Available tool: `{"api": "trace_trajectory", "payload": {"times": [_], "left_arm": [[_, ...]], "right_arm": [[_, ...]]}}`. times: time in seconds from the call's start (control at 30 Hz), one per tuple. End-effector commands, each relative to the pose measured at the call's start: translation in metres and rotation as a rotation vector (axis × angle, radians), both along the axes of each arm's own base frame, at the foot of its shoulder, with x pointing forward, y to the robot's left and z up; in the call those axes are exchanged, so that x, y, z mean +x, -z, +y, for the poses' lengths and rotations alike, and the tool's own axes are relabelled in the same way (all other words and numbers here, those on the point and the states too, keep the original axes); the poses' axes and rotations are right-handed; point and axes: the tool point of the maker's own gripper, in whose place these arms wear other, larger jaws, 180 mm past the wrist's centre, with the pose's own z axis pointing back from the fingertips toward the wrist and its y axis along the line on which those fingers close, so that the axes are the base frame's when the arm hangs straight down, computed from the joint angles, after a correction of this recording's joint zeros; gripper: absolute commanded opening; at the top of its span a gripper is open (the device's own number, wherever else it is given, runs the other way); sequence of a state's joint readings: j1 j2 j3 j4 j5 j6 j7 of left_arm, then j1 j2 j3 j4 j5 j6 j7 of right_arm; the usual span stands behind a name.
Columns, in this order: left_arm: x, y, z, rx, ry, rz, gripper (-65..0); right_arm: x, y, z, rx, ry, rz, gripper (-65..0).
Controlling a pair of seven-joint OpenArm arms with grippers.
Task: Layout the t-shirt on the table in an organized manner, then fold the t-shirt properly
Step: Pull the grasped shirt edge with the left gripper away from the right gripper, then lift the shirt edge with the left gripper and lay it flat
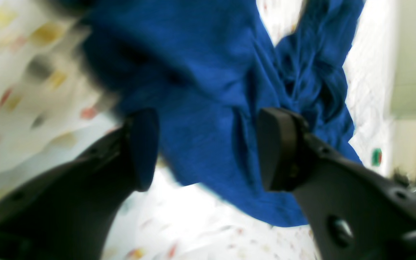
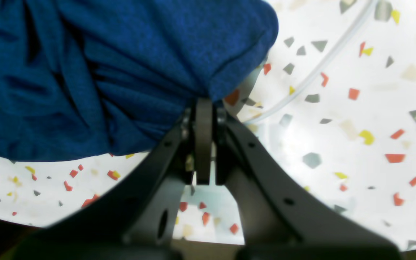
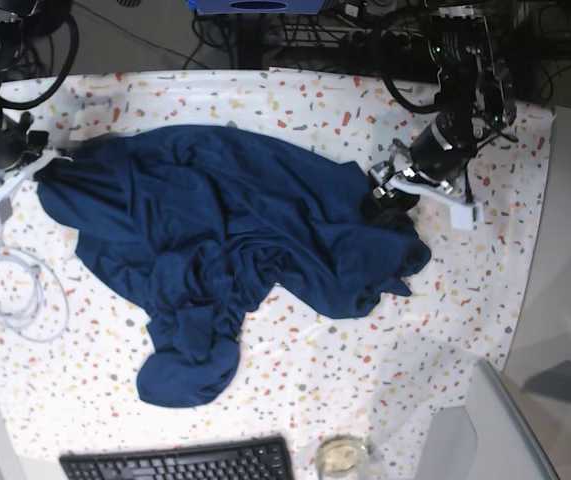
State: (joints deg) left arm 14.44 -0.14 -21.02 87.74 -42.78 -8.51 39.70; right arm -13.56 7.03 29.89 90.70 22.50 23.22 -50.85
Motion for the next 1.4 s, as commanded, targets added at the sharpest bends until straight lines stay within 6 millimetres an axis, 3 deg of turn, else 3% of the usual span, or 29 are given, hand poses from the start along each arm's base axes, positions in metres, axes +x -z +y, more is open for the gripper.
{"api": "trace_trajectory", "payload": {"times": [0.0,0.17,0.53,0.73,0.8,0.83,0.93,1.1,1.2,1.37], "left_arm": [[0.004,-0.003,0.005,-0.012,-0.033,-0.033,-29.0],[-0.009,0.021,0.000,-0.044,-0.029,-0.007,-31.4],[0.007,0.014,-0.009,-0.064,0.007,-0.059,-31.6],[0.006,0.035,-0.010,-0.092,-0.005,-0.001,-31.9],[0.005,0.037,-0.010,-0.094,-0.006,0.005,-35.9],[0.005,0.037,-0.009,-0.092,-0.006,0.005,-41.3],[0.003,0.037,-0.007,-0.091,-0.012,0.009,-65.0],[0.001,0.037,0.004,-0.065,-0.008,0.011,-65.0],[-0.001,0.027,0.014,-0.027,-0.002,-0.013,-65.0],[0.003,-0.039,0.043,0.287,0.033,-0.104,-65.0]], "right_arm": [[0.009,-0.010,-0.007,-0.019,-0.002,-0.040,-65.0],[0.010,-0.011,-0.008,-0.021,-0.001,-0.042,-65.0],[0.009,-0.010,-0.007,-0.021,-0.002,-0.039,-65.0],[0.009,-0.010,-0.007,-0.021,-0.002,-0.039,-65.0],[0.008,-0.010,-0.008,-0.020,-0.001,-0.038,-65.0],[0.008,-0.010,-0.008,-0.020,-0.001,-0.038,-65.0],[0.008,-0.010,-0.008,-0.020,-0.001,-0.038,-65.0],[0.007,-0.011,-0.007,-0.023,-0.005,-0.039,-65.0],[0.007,-0.023,-0.004,-0.046,-0.028,-0.067,-65.0],[0.015,-0.057,0.000,-0.104,-0.066,-0.149,-65.0]]}}
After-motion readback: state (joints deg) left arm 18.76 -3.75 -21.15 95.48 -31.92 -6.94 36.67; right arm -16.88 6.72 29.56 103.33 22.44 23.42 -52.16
